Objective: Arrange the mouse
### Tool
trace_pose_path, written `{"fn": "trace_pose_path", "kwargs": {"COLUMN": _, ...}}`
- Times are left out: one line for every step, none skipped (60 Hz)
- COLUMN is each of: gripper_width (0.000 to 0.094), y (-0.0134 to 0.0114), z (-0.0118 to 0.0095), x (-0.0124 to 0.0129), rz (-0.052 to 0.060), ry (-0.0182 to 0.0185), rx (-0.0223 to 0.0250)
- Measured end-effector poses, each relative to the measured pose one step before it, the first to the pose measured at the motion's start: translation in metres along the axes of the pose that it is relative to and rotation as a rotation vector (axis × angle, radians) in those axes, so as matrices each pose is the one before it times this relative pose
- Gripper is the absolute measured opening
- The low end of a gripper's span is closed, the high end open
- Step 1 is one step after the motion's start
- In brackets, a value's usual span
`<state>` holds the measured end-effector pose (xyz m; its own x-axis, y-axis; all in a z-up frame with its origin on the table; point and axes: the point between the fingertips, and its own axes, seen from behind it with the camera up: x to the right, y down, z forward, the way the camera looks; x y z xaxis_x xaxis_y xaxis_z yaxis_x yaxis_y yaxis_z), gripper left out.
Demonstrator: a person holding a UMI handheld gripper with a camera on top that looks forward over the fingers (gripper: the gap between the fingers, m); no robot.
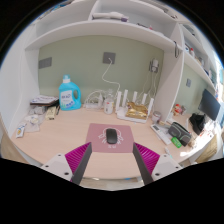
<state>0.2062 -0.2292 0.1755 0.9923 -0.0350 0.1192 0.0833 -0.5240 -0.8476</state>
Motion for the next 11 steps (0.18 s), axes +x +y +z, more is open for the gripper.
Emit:
{"fn": "trace_pose_path", "kwargs": {"gripper_width": 0.0849, "y": -0.00004, "z": -0.00075, "x": 0.00067, "rz": -0.0015, "ry": 0.00259, "rx": 0.00051}}
{"fn": "trace_pose_path", "kwargs": {"gripper_width": 0.0849, "y": -0.00028, "z": -0.00082, "x": 0.00045, "rz": -0.0006, "ry": 0.00182, "rx": 0.00152}}
{"fn": "trace_pose_path", "kwargs": {"gripper_width": 0.0852, "y": -0.00041, "z": -0.00086, "x": 0.00033, "rz": -0.0003, "ry": 0.00087, "rx": 0.00223}}
{"fn": "trace_pose_path", "kwargs": {"gripper_width": 0.0851, "y": -0.00041, "z": -0.00053, "x": 0.00027, "rz": -0.0003, "ry": 0.00075, "rx": 0.00190}}
{"fn": "trace_pose_path", "kwargs": {"gripper_width": 0.0851, "y": 0.00010, "z": -0.00054, "x": 0.00004, "rz": -0.0006, "ry": 0.00086, "rx": 0.00161}}
{"fn": "trace_pose_path", "kwargs": {"gripper_width": 0.0848, "y": 0.00037, "z": -0.00059, "x": -0.00033, "rz": -0.0004, "ry": 0.00059, "rx": -0.00116}}
{"fn": "trace_pose_path", "kwargs": {"gripper_width": 0.0850, "y": 0.00066, "z": -0.00033, "x": -0.00027, "rz": 0.0002, "ry": 0.00044, "rx": -0.00260}}
{"fn": "trace_pose_path", "kwargs": {"gripper_width": 0.0848, "y": 0.00113, "z": -0.00003, "x": 0.00001, "rz": 0.0005, "ry": 0.00077, "rx": -0.00276}}
{"fn": "trace_pose_path", "kwargs": {"gripper_width": 0.0848, "y": 0.00128, "z": -0.00004, "x": 0.00029, "rz": 0.0000, "ry": 0.00135, "rx": -0.00207}}
{"fn": "trace_pose_path", "kwargs": {"gripper_width": 0.0847, "y": 0.00085, "z": -0.00010, "x": 0.00041, "rz": 0.0000, "ry": 0.00186, "rx": -0.00106}}
{"fn": "trace_pose_path", "kwargs": {"gripper_width": 0.0848, "y": 0.00091, "z": -0.00012, "x": 0.00055, "rz": 0.0003, "ry": 0.00234, "rx": -0.00099}}
